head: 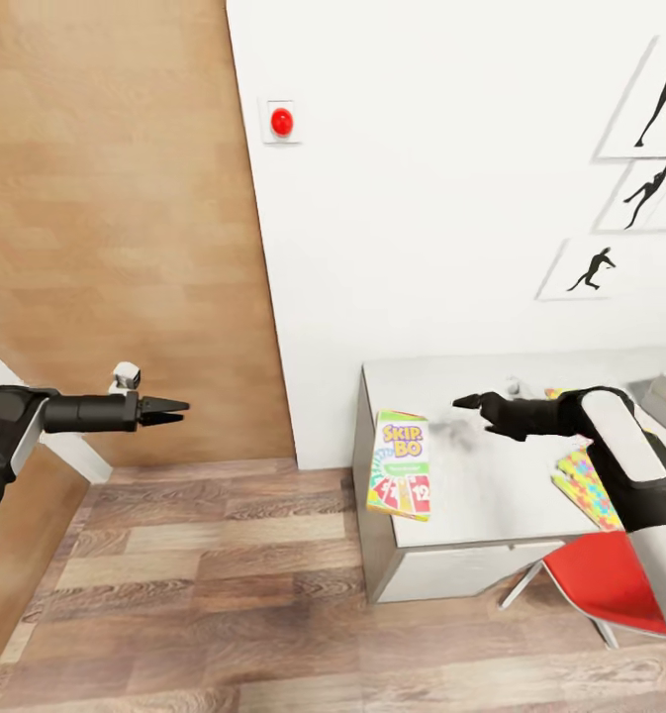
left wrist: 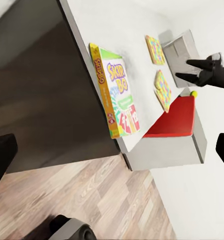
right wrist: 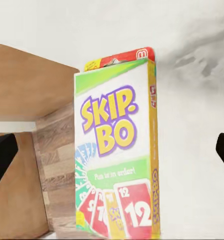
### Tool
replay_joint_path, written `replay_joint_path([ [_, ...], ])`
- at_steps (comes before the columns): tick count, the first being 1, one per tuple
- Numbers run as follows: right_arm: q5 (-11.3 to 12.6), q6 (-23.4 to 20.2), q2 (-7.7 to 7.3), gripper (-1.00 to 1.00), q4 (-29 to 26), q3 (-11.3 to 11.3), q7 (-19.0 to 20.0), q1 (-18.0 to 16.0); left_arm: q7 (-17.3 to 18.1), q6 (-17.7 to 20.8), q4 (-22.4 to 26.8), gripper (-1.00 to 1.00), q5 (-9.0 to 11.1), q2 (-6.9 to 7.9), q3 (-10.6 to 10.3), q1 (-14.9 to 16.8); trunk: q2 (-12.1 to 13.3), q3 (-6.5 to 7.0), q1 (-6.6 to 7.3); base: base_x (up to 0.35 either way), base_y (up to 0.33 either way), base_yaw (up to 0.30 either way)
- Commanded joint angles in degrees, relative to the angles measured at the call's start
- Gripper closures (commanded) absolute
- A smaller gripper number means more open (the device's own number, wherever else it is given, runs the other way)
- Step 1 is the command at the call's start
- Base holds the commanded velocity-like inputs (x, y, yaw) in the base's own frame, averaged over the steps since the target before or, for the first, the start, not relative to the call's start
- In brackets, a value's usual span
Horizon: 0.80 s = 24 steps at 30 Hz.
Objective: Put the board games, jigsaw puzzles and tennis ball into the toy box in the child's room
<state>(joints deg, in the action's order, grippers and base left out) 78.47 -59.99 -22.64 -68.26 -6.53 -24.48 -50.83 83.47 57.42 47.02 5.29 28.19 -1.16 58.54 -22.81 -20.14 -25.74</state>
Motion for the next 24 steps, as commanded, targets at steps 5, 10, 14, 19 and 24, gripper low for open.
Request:
replay_joint_path([
  [5,13.7,0.0,-3.17,-1.00,-9.6,0.3,-0.4,8.1,-1.0,0.3,0.0,-1.00,0.1,-0.88,-0.2,-0.9,-0.1,0.33,-0.04,0.000,0.000,-0.148],
  [10,18.6,0.0,-3.88,-1.00,-19.9,3.3,2.7,16.9,-2.9,-2.2,-0.1,-1.00,-0.4,-1.82,-0.2,-2.7,-0.1,0.76,-0.04,0.000,0.000,-0.145],
  [14,19.3,0.0,-3.50,-1.00,-23.0,5.9,11.6,25.3,-4.9,-3.1,-0.1,-1.00,-0.6,-3.25,-0.2,-5.0,-0.1,1.10,-0.04,0.000,0.000,-0.135],
  [19,19.2,0.0,-1.64,-1.00,-23.6,6.6,20.7,32.1,-5.9,-3.5,-0.1,-1.00,-0.8,-5.07,-0.2,-8.1,-0.1,1.53,-0.04,0.000,0.000,-0.124],
  [24,18.5,0.0,0.86,-1.00,-23.7,6.8,26.1,37.3,-6.1,-6.9,-0.1,-1.00,-0.5,-7.36,-0.2,-10.8,-0.1,1.96,-0.04,0.000,0.000,-0.115],
])
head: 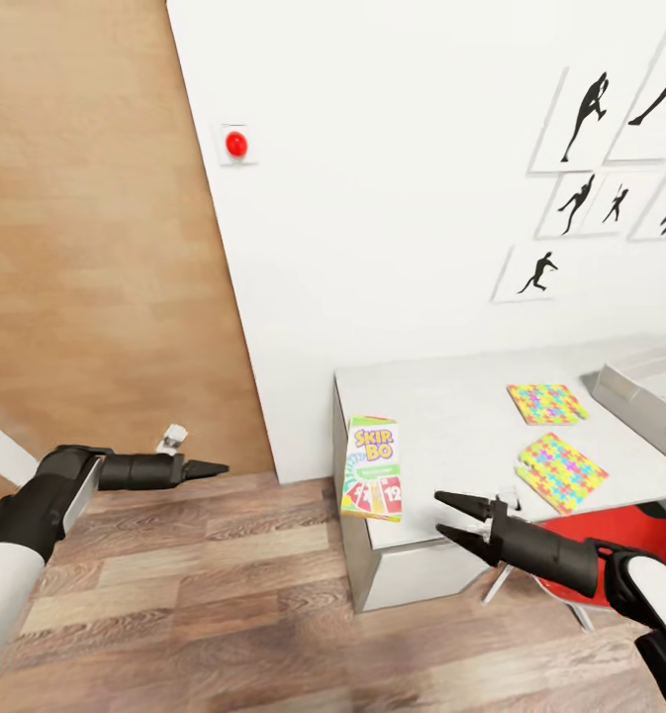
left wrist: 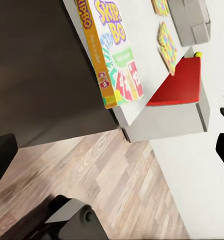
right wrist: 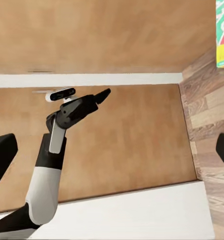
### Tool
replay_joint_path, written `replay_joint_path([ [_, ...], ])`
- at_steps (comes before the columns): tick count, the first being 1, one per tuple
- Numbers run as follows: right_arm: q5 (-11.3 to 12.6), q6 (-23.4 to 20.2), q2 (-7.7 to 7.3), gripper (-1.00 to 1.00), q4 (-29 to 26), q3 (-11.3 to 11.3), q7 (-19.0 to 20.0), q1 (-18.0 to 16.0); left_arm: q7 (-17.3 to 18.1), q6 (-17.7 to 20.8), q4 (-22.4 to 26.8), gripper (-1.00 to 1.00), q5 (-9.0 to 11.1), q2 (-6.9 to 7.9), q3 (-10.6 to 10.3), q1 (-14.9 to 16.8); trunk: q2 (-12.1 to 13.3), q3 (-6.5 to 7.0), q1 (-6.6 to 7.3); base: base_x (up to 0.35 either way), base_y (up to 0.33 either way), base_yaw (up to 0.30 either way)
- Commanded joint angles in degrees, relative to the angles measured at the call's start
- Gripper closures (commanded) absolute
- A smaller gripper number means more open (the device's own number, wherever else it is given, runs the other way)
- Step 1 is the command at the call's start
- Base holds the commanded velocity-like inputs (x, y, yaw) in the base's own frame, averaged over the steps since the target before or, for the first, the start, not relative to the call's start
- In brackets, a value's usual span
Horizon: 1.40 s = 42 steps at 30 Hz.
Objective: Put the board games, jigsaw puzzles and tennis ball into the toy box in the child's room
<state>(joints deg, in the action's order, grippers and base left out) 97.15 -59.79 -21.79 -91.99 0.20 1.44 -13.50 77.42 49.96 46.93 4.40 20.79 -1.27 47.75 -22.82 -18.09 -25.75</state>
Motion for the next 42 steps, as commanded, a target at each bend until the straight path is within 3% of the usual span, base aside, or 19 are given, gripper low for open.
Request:
replay_joint_path([
  [1,-0.4,-0.2,0.20,-1.00,0.0,0.0,0.8,0.5,0.0,0.2,0.0,-1.00,0.4,-0.30,-0.1,-0.3,-0.1,0.00,-0.04,0.000,-0.010,-0.114],
  [5,-2.5,-0.2,0.71,-1.00,0.0,0.1,3.7,3.1,-0.5,-0.7,0.0,-1.00,0.4,-1.90,-0.1,-1.6,-0.1,0.34,-0.04,0.000,-0.123,-0.113],
  [8,-5.8,0.1,0.93,-1.00,0.0,0.1,6.7,4.9,-2.3,-0.9,0.0,-1.00,0.4,-3.00,-0.1,-2.2,-0.1,0.53,-0.04,0.000,-0.211,-0.085],
  [14,-11.4,3.3,0.98,-1.00,0.0,0.0,13.4,5.7,-4.5,-1.2,0.0,-1.00,0.5,-3.72,-0.1,-3.5,-0.1,0.62,-0.04,0.000,-0.071,-0.023],
  [18,-12.8,4.2,0.98,-1.00,0.0,-0.2,17.0,5.8,-4.8,-1.4,-0.2,-1.00,0.5,-3.91,-0.1,-4.7,-0.1,0.63,-0.04,0.036,-0.079,-0.005],
  [26,-13.6,4.6,0.88,-1.00,0.0,0.0,19.2,6.3,-5.2,-4.4,-0.8,-1.00,0.4,-5.07,0.1,-6.3,-0.1,0.64,-0.04,0.065,-0.135,-0.001],
  [38,-13.7,6.8,0.87,-1.00,0.0,0.1,19.5,7.8,-5.1,-4.8,-1.2,-1.00,0.5,-4.97,0.6,-6.7,-0.1,0.64,-0.04,0.006,-0.011,0.000],
  [42,-13.7,7.3,0.82,-1.00,0.0,0.1,19.5,8.2,-5.1,-4.7,-1.5,-1.00,0.6,-5.02,0.6,-6.7,-1.7,-0.08,-0.91,0.000,0.000,0.000],
])
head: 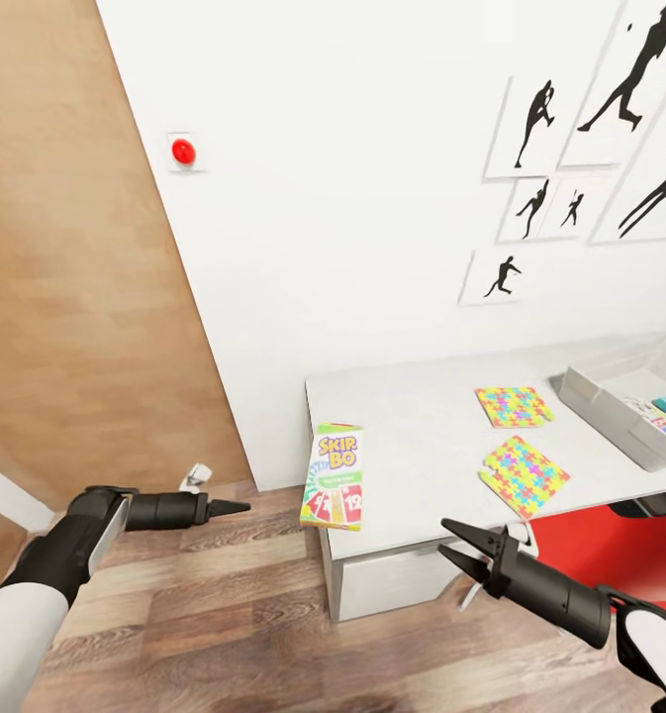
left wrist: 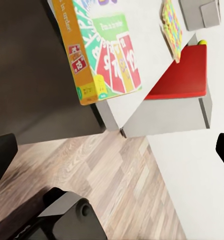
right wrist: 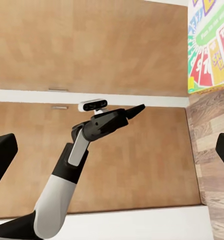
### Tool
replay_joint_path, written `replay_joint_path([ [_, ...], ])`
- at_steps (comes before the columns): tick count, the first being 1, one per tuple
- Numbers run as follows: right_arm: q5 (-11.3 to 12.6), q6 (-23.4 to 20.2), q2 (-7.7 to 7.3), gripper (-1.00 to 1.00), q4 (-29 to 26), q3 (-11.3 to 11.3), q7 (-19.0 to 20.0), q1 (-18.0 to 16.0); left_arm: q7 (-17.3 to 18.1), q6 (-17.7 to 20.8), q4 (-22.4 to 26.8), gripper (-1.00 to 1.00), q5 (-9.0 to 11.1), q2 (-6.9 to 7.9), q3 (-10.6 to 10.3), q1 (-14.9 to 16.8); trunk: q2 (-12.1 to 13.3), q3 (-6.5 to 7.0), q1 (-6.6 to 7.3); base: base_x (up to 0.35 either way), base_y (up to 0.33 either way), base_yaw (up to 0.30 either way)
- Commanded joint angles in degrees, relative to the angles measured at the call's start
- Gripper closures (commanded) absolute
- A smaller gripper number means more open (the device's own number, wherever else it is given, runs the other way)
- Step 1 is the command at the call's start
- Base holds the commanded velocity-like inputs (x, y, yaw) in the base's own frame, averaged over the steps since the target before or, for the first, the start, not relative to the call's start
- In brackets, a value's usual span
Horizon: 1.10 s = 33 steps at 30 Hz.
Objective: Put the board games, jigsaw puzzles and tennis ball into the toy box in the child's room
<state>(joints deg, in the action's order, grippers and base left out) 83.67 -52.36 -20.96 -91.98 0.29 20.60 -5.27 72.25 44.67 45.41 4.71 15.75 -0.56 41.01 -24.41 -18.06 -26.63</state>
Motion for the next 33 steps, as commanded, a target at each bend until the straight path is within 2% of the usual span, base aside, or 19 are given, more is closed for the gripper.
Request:
replay_joint_path([
  [1,-0.2,-0.2,-0.04,-1.00,0.0,0.0,0.3,0.0,0.0,0.5,-0.2,-1.00,0.3,0.02,0.0,0.0,-0.5,-0.28,-0.25,0.000,0.000,0.000],
  [16,-0.2,-0.1,-0.53,-1.00,0.0,0.1,0.4,0.3,-0.3,0.1,-2.2,-1.00,0.4,-0.12,0.4,0.0,-6.5,-2.97,-3.55,0.000,0.000,0.000],
  [20,-0.2,-0.1,-0.57,-1.00,0.0,0.1,0.4,0.3,-1.4,-0.1,-2.2,-1.00,0.4,-0.17,0.5,0.0,-8.1,-3.69,-4.42,0.000,0.000,0.000],
  [25,-0.2,-0.1,-0.58,-1.00,0.0,0.1,0.4,0.3,-4.2,-1.0,-2.3,-1.00,0.5,-0.20,0.8,0.0,-8.1,-3.69,-4.42,0.000,0.000,0.000],
  [28,-0.2,-0.1,-0.58,-1.00,0.0,0.1,0.4,0.3,-7.1,-3.9,-2.6,-1.00,0.5,-0.29,1.7,0.0,-8.1,-3.69,-4.42,0.000,0.000,0.000],
  [33,-0.2,-0.1,-0.58,-1.00,0.0,0.1,0.4,0.3,-9.3,-6.4,-3.4,-1.00,0.6,-0.66,2.3,0.0,-8.1,-3.69,-4.42,0.027,-0.041,0.000],
])
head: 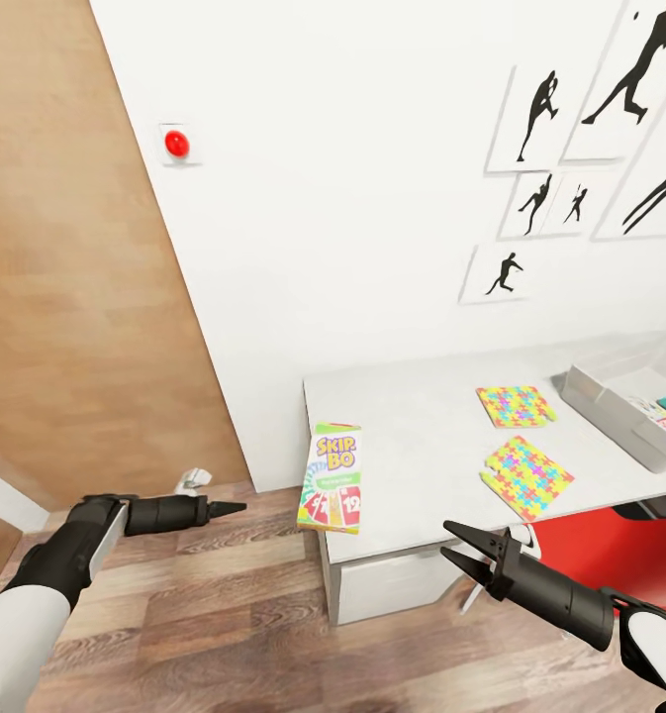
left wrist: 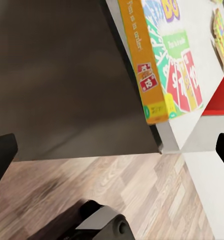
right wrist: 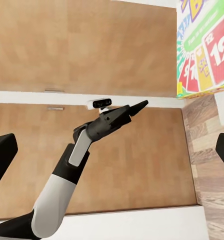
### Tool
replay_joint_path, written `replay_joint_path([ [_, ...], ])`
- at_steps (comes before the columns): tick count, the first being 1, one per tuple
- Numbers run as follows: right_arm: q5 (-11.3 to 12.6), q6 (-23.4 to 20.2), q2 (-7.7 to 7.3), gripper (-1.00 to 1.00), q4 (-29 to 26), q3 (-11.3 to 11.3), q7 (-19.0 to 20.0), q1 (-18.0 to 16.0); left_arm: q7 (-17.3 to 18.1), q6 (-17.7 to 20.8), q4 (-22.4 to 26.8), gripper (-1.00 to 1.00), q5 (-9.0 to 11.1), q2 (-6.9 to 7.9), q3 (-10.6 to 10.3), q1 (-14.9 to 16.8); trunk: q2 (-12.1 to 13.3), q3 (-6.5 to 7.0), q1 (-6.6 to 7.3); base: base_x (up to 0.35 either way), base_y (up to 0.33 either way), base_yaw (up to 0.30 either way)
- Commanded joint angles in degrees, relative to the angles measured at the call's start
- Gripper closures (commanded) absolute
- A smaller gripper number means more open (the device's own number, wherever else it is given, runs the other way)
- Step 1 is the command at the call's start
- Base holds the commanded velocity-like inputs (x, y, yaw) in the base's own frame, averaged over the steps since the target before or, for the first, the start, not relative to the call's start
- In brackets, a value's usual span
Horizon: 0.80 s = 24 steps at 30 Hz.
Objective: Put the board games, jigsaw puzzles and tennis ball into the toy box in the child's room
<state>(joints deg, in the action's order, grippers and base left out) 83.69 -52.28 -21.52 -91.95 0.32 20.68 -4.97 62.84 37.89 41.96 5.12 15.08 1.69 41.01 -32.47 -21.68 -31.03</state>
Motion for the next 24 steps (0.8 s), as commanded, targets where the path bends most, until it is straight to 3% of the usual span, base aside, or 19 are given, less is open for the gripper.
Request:
replay_joint_path([
  [1,-0.3,-0.2,-0.01,-1.00,0.0,0.0,0.3,0.0,-0.1,0.3,-0.1,-1.00,0.2,-0.17,0.1,0.0,-0.1,-0.07,-0.02,0.058,-0.165,0.000],
  [8,-0.3,-0.2,-0.01,-1.00,0.0,0.0,0.3,0.0,-0.8,-0.3,-0.7,-1.00,0.2,-1.08,0.3,0.0,-0.1,-0.07,-0.02,0.023,-0.183,0.000],
  [24,-0.3,-0.2,0.06,-1.00,0.0,0.0,0.3,0.0,-0.8,-0.4,-0.8,-1.00,0.2,-1.11,0.3,0.0,-0.1,-0.07,-0.02,0.001,-0.099,0.000],
])
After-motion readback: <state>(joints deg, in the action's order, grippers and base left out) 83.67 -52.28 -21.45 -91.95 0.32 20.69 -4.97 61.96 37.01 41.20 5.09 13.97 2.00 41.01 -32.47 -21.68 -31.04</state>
